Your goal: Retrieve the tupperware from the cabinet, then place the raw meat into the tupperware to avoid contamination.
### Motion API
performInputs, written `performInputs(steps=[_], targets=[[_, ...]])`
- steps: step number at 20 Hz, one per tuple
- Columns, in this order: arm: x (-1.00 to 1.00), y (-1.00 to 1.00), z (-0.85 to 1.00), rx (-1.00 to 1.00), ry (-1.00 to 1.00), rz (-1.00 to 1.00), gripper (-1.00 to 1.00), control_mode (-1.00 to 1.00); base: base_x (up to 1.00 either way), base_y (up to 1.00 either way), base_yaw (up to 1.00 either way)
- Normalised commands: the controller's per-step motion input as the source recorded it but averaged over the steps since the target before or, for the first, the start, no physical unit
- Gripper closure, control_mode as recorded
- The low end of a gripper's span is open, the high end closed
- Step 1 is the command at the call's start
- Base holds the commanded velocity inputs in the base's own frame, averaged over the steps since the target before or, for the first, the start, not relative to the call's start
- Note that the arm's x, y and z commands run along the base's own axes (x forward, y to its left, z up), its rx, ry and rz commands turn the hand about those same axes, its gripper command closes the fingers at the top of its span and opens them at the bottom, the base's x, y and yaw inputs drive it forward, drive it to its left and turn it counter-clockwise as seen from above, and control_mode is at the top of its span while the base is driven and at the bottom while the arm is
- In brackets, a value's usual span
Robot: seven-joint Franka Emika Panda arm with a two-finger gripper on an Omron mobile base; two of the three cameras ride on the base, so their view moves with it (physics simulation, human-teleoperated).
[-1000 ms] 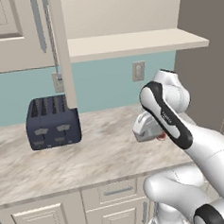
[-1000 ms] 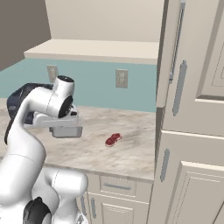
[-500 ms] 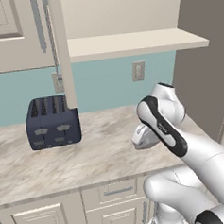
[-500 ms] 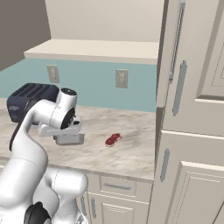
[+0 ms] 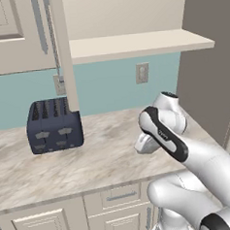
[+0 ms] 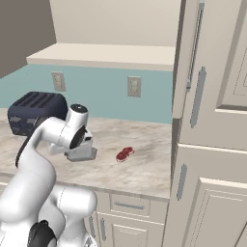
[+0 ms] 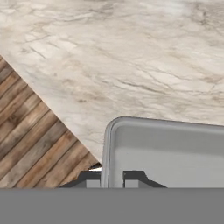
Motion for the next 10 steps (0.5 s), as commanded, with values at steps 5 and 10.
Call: performInputs(steps=[5,10], targets=[[0.3,-0.02,-0.25,0.0,-0.07,0.0,1.0,-1.0,0.0,0.0,0.0],[0.33,0.0,-0.25,0.0,-0.05,0.0,1.0,-1.0,0.0,0.0,0.0]])
